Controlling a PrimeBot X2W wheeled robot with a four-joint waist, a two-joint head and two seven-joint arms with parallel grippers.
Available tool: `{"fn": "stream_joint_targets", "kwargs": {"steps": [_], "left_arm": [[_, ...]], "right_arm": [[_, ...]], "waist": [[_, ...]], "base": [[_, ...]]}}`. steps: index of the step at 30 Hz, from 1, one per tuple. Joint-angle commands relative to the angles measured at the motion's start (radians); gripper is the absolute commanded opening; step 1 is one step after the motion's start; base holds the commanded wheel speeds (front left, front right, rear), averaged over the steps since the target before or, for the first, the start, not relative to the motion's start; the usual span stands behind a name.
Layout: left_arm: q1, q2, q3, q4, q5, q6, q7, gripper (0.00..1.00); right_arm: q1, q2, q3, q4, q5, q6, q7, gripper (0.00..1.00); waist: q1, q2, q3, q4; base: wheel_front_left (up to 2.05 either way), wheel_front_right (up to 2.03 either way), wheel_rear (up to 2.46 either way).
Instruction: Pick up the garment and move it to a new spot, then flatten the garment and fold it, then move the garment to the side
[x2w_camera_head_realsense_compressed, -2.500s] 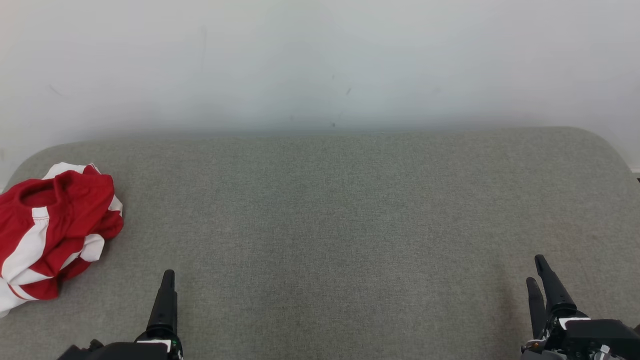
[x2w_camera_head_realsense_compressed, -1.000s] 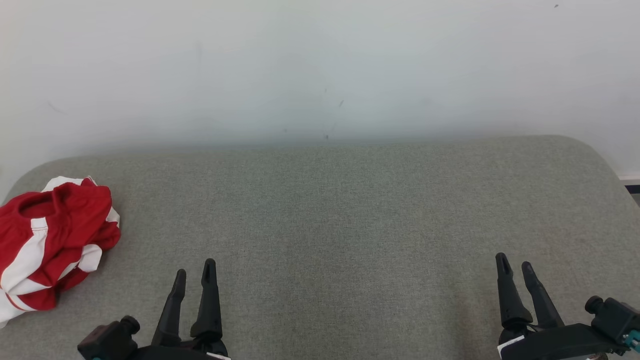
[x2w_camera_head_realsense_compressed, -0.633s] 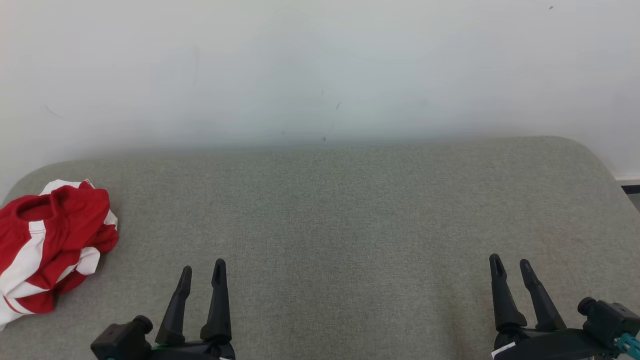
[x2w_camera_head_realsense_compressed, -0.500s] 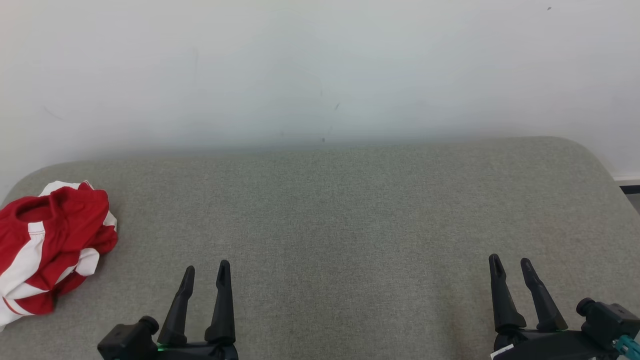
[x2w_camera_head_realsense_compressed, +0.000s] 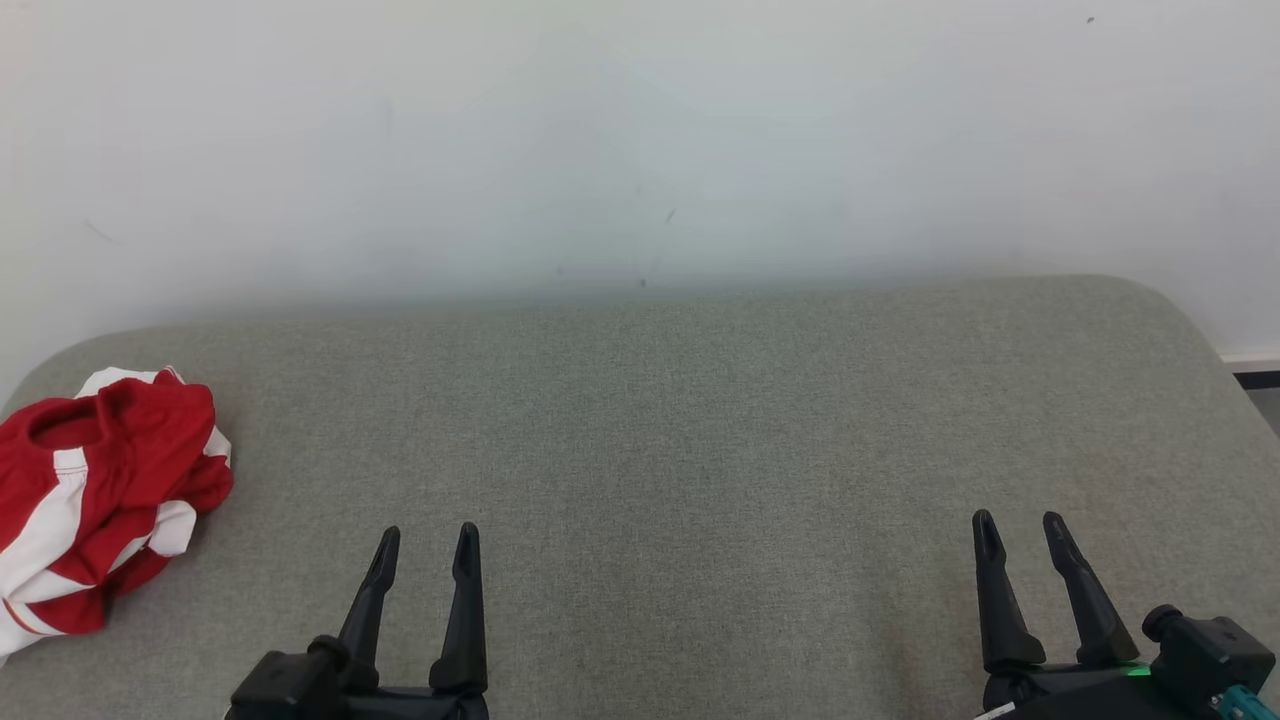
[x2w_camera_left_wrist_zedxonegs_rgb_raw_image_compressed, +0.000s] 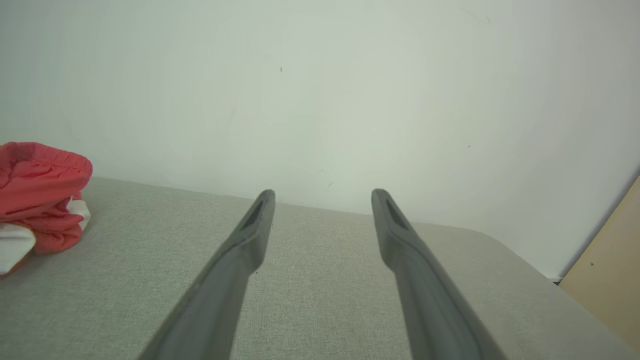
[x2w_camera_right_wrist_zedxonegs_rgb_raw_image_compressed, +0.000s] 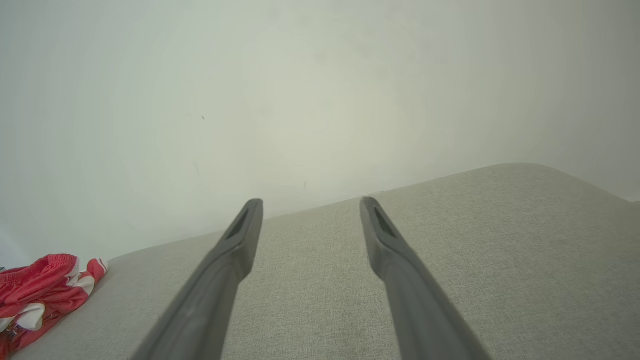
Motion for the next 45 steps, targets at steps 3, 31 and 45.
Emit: {"fn": "stream_joint_targets", "kwargs": {"steps": [3,31,45], "left_arm": [[0.008,0.003,-0.004,-0.015,0.039,0.004,-0.01,1.0],[0.036,0.003,-0.012,-0.021,0.258,0.022,-0.049,1.0],[0.046,0.003,-0.015,-0.023,0.295,0.03,-0.056,1.0]], "right_arm": [[0.008,0.001,0.003,-0.016,-0.037,0.004,-0.015,1.0],[0.058,0.01,0.035,-0.061,-0.25,0.005,-0.086,1.0],[0.069,0.012,0.045,-0.059,-0.284,0.005,-0.1,1.0]], "waist": [[0.0,-0.0001,-0.003,0.0],[0.0,-0.0001,-0.036,0.007],[0.0,-0.0001,-0.046,0.02]], "base": [[0.0,0.0,0.0],[0.0,0.0,0.0],[0.0,0.0,0.0]]}}
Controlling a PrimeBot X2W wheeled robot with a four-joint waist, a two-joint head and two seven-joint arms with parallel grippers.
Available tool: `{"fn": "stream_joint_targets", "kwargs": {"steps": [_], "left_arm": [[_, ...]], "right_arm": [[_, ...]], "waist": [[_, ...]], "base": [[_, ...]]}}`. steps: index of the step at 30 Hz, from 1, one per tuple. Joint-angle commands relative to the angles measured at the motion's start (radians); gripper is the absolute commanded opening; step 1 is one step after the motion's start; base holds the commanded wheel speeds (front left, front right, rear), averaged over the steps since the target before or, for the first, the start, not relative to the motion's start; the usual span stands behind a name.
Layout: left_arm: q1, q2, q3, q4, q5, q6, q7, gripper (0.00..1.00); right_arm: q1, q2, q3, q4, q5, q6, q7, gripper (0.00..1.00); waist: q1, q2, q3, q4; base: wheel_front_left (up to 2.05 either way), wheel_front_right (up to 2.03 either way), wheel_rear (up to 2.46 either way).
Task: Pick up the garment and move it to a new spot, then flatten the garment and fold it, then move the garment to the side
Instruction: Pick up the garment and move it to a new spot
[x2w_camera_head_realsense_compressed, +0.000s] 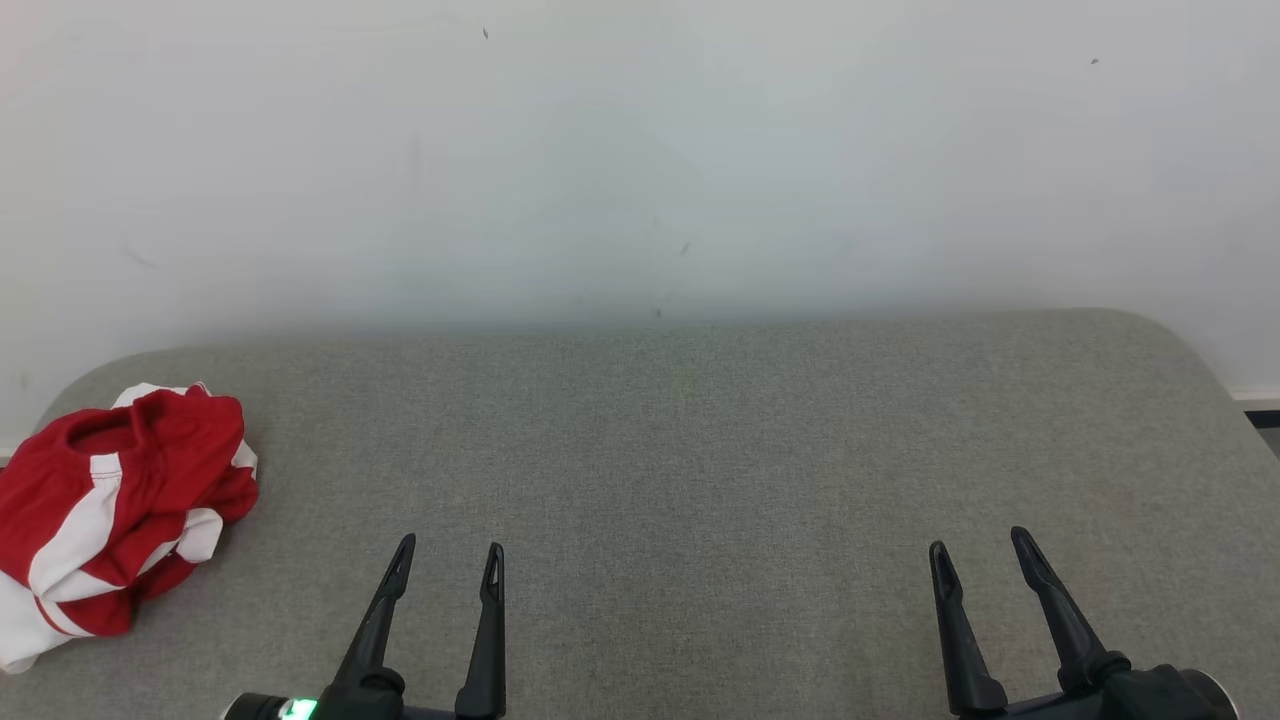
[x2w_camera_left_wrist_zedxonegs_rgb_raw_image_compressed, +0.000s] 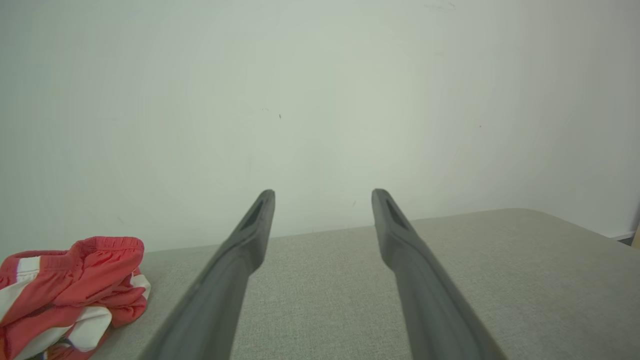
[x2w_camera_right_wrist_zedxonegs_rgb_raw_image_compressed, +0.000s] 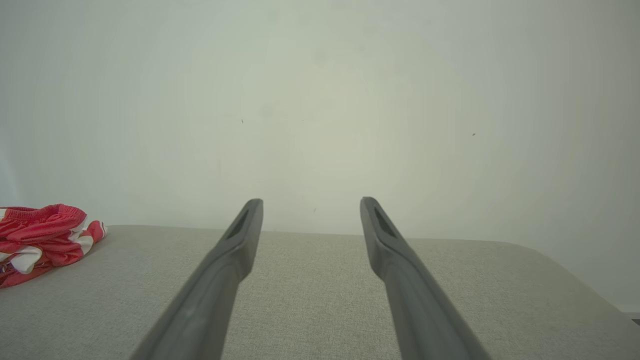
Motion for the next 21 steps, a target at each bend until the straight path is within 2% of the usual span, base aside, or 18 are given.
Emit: {"fn": "stream_joint_targets", "kwargs": {"steps": [1,11,21], "left_arm": [[0.013,0.003,0.003,0.001,-0.004,0.001,-0.004,1.0],[0.021,0.003,0.006,0.01,-0.011,0.003,-0.004,1.0],[0.002,0.003,0.008,0.004,-0.002,0.013,-0.003,1.0]], "right_arm": [[0.004,0.0,0.002,0.002,-0.003,0.004,-0.002,1.0],[0.014,-0.001,0.008,0.006,0.001,0.004,-0.002,1.0],[0.019,-0.002,0.029,0.004,0.006,0.004,-0.001,1.0]], "waist": [[-0.0001,0.0,-0.002,0.002],[-0.0001,0.0,-0.012,0.02],[-0.0001,0.0,0.004,0.097]], "base": [[0.0,0.0,0.0],[0.0,0.0,0.0],[0.0,0.0,0.0]]}}
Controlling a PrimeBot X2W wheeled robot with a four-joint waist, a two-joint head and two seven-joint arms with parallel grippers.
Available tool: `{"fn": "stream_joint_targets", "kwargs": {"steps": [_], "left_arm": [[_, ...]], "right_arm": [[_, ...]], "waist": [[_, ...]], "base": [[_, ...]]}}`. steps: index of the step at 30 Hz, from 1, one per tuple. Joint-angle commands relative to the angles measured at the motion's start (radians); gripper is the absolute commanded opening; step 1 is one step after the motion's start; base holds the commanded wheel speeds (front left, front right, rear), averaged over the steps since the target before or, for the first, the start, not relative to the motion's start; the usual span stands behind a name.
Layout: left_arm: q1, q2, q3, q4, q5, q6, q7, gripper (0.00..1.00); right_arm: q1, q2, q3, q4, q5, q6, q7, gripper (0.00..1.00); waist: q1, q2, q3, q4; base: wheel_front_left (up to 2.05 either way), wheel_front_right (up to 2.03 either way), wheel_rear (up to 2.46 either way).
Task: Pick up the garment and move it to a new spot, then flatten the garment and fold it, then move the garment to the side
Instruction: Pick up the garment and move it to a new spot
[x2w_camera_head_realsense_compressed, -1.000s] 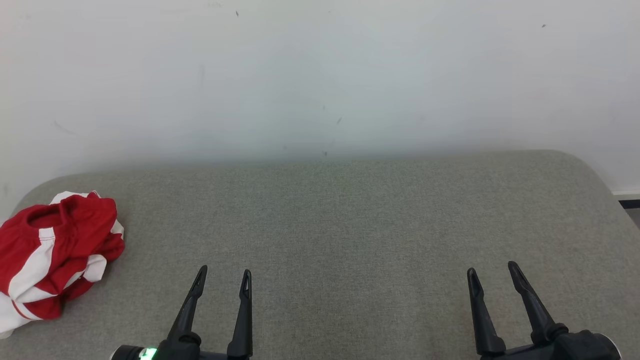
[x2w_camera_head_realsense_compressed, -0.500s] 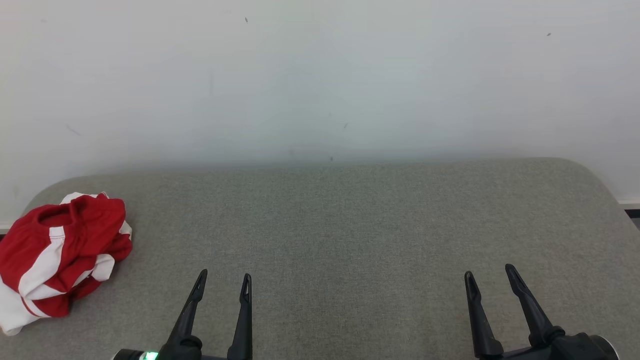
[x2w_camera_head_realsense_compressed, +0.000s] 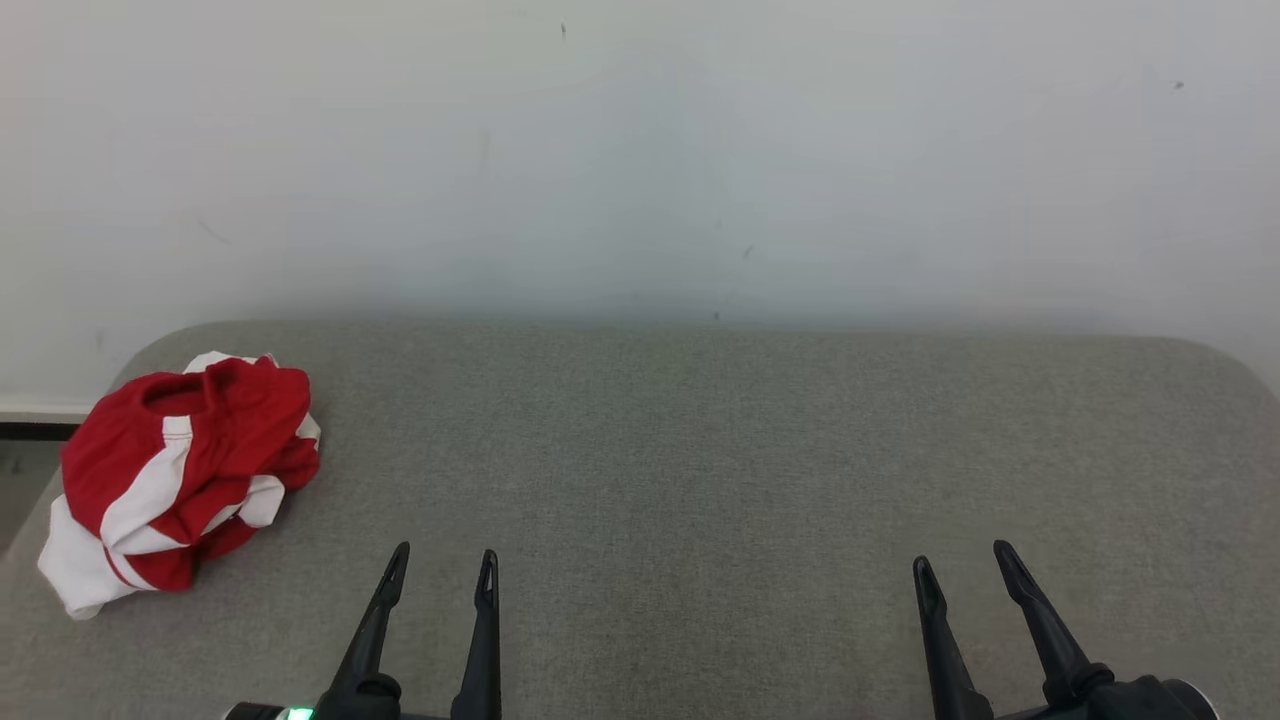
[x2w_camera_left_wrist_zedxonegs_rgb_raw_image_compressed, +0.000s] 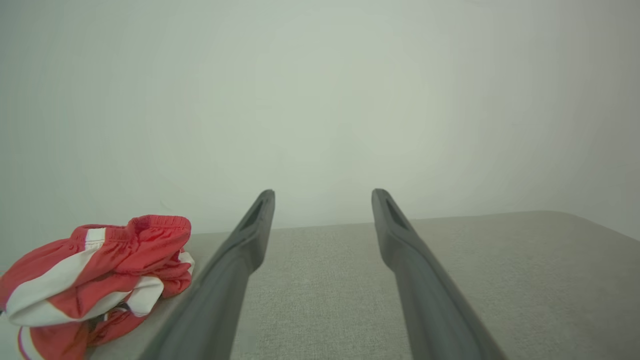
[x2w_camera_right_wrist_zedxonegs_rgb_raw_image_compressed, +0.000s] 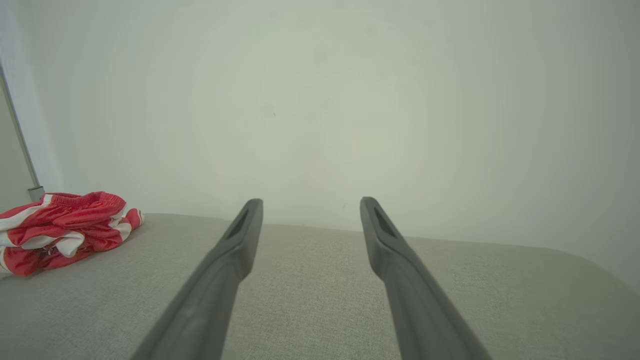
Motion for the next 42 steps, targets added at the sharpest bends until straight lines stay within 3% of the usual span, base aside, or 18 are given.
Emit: {"fn": "stream_joint_targets", "kwargs": {"steps": [1,27,42], "left_arm": [[-0.006,0.003,0.0,-0.004,0.001,0.004,-0.002,1.0],[0.013,0.003,0.026,-0.021,0.021,0.011,-0.002,1.0],[-0.008,0.003,0.05,0.013,0.019,-0.001,-0.002,1.0]], "right_arm": [[0.007,-0.002,0.002,-0.001,0.004,0.003,-0.001,1.0],[0.009,0.002,0.02,-0.002,0.014,0.003,-0.001,1.0],[-0.003,0.0,0.038,0.002,0.049,0.003,-0.001,1.0]], "waist": [[0.0,0.0,0.009,0.035],[0.0,0.0,0.022,0.313],[0.0,0.0,0.05,0.355]], "base": [[0.0,0.0,0.0],[0.0,0.0,0.0],[0.0,0.0,0.0]]}}
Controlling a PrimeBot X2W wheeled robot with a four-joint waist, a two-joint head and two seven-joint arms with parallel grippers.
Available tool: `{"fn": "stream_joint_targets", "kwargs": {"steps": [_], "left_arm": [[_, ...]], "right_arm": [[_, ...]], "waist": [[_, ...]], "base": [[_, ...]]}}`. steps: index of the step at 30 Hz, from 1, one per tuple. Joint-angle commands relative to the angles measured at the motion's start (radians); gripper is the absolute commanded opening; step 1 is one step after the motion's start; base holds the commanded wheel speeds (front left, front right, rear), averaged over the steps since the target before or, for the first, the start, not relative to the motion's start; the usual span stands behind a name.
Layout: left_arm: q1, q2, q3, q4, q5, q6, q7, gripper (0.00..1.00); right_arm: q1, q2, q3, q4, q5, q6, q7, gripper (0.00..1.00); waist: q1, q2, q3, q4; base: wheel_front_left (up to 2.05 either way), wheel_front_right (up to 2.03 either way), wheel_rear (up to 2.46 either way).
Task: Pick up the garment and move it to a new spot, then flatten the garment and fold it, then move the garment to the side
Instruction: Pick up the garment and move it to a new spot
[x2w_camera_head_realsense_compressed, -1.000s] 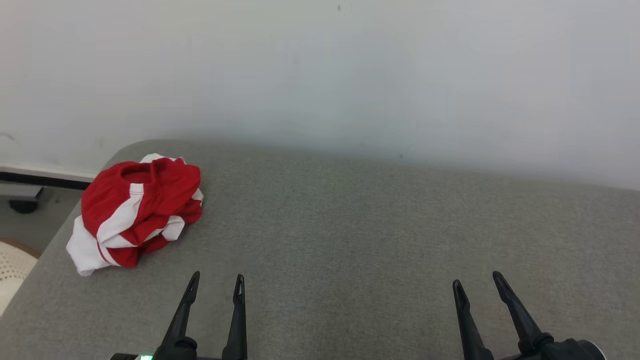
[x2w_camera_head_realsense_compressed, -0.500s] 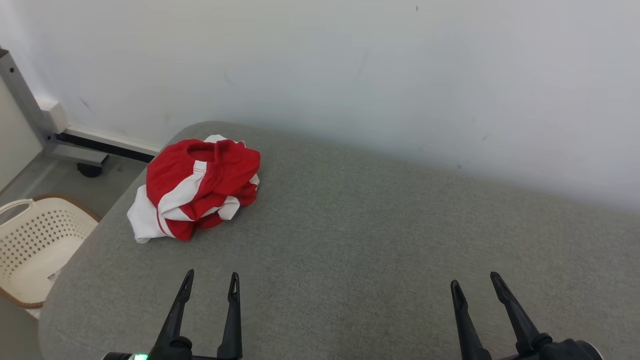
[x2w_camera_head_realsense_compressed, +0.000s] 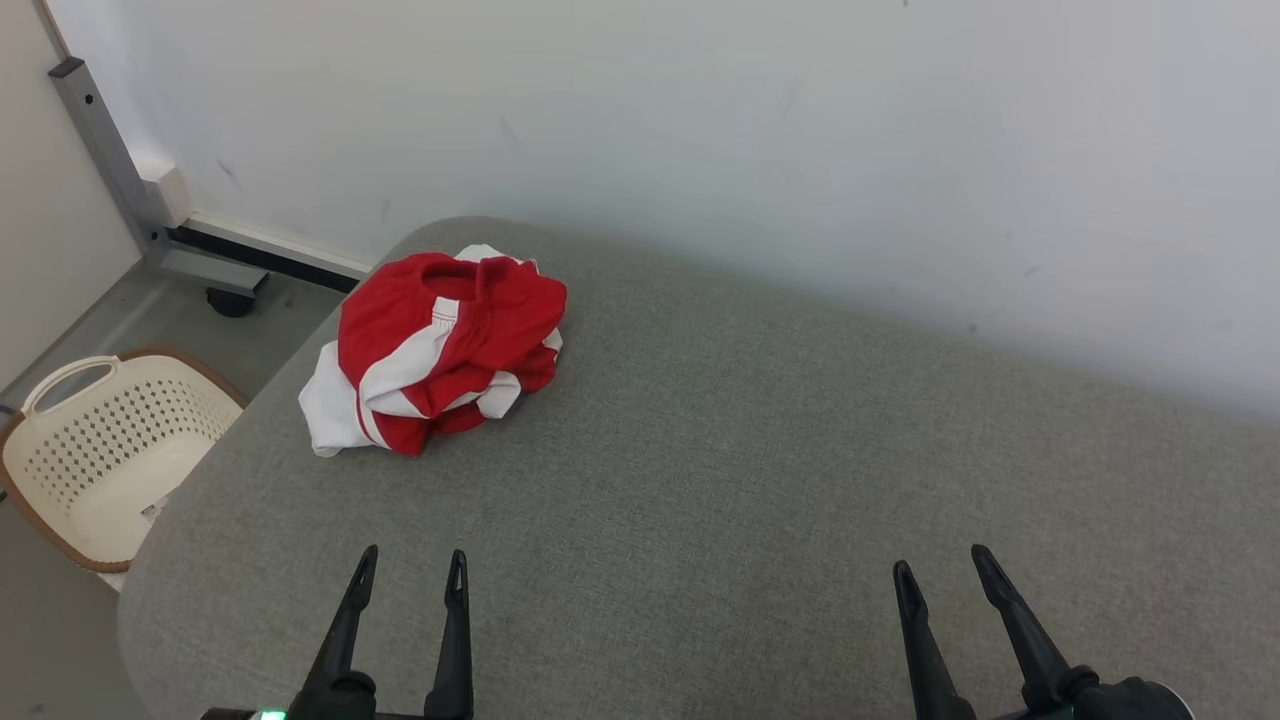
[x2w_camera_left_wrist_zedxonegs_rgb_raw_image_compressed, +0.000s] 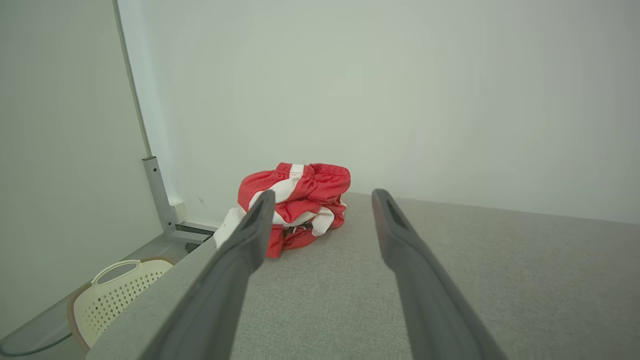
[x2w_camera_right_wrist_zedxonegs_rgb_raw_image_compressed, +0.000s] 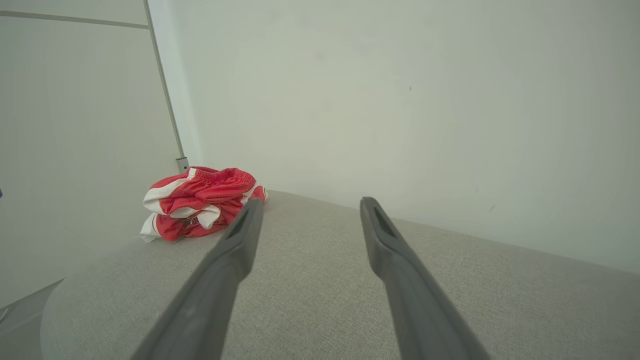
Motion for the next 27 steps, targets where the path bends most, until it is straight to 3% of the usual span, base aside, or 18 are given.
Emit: {"fn": "stream_joint_targets", "kwargs": {"steps": [1,5,12,16,20,22,27], "left_arm": [[-0.022,0.002,0.004,0.008,-0.002,-0.005,-0.002,1.0],[-0.068,0.003,0.019,0.074,-0.038,-0.039,-0.002,1.0],[-0.325,0.041,0.033,0.245,-0.058,-0.099,-0.002,1.0],[-0.503,0.064,0.049,0.354,-0.077,-0.107,0.017,1.0],[-0.637,0.08,0.063,0.462,-0.086,-0.099,0.089,1.0],[-0.753,0.089,0.063,0.566,-0.084,-0.091,0.181,1.0],[-0.891,0.103,0.06,0.685,-0.081,-0.082,0.25,1.0]], "right_arm": [[-0.004,-0.007,0.002,0.0,0.009,0.003,-0.001,1.0],[-0.005,-0.021,0.002,0.002,0.012,0.003,-0.001,1.0],[-0.029,-0.079,0.014,-0.006,0.03,0.003,-0.001,1.0],[-0.057,-0.117,0.008,-0.014,0.037,0.003,-0.001,1.0],[-0.075,-0.137,0.005,-0.014,0.049,0.003,-0.001,1.0],[-0.095,-0.155,0.013,-0.019,0.059,0.003,-0.001,1.0],[-0.116,-0.177,0.019,-0.015,0.072,0.003,-0.001,1.0]], "waist": [[0.0,0.0,0.009,-0.003],[0.0,0.0,0.032,-0.01],[0.0,0.0,0.121,-0.039],[0.0,0.0,0.185,-0.066],[0.0,0.0,0.227,-0.088],[0.0,0.0,0.266,-0.111],[0.0,0.0,0.312,-0.135]], "base": [[0.0,0.0,0.0],[0.0,0.0,0.0],[0.0,0.0,0.0],[0.0,0.0,0.0],[0.0,0.0,0.0],[0.0,0.0,0.0],[0.0,0.0,0.0]]}}
